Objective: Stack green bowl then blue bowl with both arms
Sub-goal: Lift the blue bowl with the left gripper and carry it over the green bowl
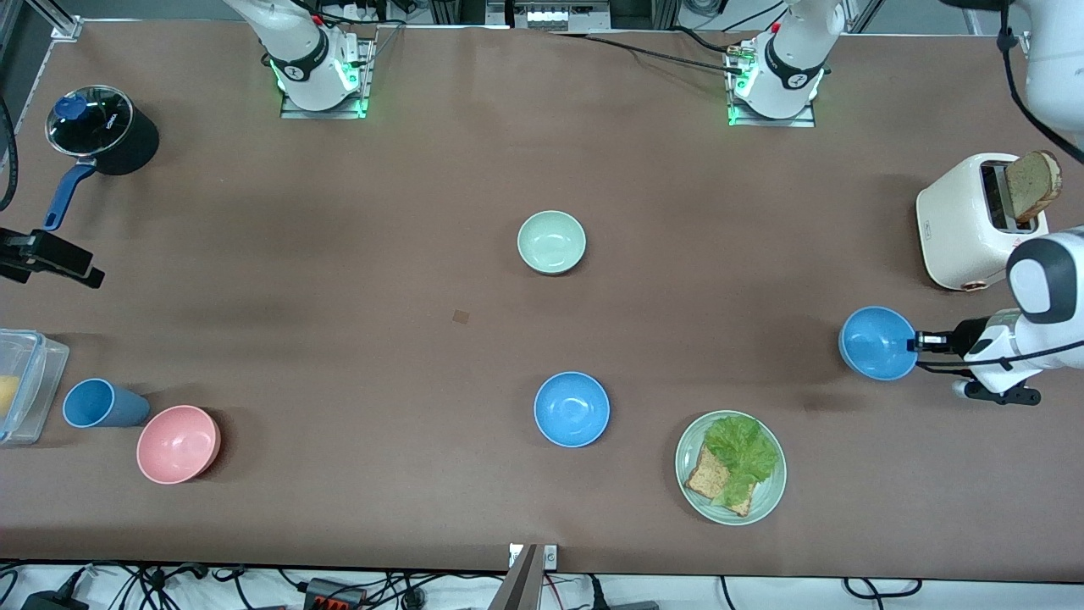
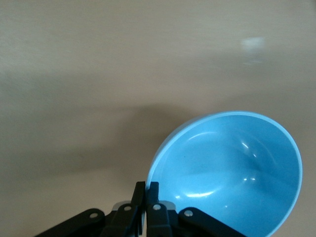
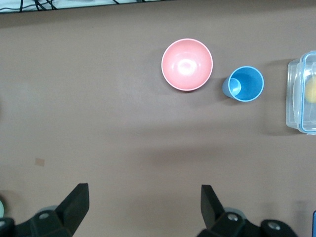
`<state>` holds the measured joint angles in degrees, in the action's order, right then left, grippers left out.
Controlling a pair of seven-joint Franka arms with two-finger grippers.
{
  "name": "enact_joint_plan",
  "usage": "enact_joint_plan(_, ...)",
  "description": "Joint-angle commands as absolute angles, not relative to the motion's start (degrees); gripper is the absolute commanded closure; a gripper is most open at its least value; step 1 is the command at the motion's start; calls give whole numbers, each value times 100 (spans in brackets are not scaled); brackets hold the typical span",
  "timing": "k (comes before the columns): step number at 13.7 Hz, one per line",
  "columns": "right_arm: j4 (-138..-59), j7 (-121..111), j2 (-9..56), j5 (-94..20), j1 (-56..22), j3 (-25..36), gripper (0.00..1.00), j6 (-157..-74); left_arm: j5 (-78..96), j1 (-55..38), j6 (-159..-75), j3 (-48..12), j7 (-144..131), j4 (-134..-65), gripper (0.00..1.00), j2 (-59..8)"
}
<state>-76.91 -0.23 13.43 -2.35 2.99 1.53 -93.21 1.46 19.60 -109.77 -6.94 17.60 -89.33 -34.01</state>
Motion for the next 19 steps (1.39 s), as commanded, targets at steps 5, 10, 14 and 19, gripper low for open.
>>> enact_joint_plan(5, -9613, -70, -7, 167, 193, 158, 0, -9852, 316, 1960, -9494, -2080, -873, -8983, 100, -2260)
enact_joint_plan(10, -10072, -70, -220, 158, 193, 158, 0, -10028, 711, 1960, -9465, -3312, -3327, -8982, 100, -2083)
enact_joint_plan(14, -10055, -62, -229, 158, 202, 150, 0, -10037, 738, 1847, -9982, -4217, -5146, -9035, 100, -2136)
enact_joint_plan(19, -10055, -70, -229, 158, 193, 149, 0, -10037, 747, 810, -11309, -4245, -7432, -9482, 100, -2110)
